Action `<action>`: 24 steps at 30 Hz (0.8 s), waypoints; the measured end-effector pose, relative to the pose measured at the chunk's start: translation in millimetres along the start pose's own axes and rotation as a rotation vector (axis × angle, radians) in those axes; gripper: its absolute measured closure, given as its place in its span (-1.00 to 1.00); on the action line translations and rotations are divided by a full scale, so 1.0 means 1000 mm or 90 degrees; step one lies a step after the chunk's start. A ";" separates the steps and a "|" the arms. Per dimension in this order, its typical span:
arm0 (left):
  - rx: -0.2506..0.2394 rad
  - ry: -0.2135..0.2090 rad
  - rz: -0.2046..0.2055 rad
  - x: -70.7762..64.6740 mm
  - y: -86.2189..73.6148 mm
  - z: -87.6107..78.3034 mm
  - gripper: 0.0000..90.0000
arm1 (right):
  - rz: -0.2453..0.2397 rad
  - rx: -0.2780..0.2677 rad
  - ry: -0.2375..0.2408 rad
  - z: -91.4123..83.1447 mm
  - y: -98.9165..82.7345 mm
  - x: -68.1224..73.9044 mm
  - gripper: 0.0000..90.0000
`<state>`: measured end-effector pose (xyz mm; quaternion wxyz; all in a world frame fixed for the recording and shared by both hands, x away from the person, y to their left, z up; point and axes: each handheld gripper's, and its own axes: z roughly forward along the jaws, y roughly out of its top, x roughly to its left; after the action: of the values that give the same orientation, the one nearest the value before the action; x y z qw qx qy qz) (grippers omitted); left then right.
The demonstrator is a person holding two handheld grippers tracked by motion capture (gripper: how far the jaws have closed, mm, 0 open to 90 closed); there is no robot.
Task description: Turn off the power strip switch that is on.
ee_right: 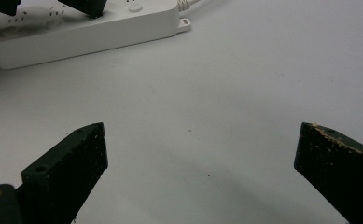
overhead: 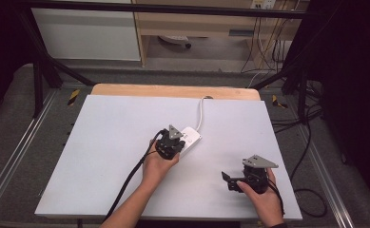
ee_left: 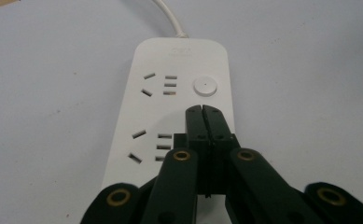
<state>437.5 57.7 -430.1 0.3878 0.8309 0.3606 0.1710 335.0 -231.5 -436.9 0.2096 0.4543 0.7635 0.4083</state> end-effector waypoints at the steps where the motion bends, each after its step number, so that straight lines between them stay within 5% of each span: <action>1: 0.000 0.000 0.000 0.000 0.000 0.000 1.00 | 0.000 0.000 0.000 0.000 0.000 0.000 -0.92; 24: -0.009 -0.018 -0.036 0.005 0.001 -0.002 1.00 | 0.003 0.004 -0.002 0.000 -0.001 -0.002 -0.92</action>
<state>440.2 62.2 -428.2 0.4036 0.8197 0.3773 0.1511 335.6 -232.9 -437.7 0.2082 0.4573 0.7635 0.4057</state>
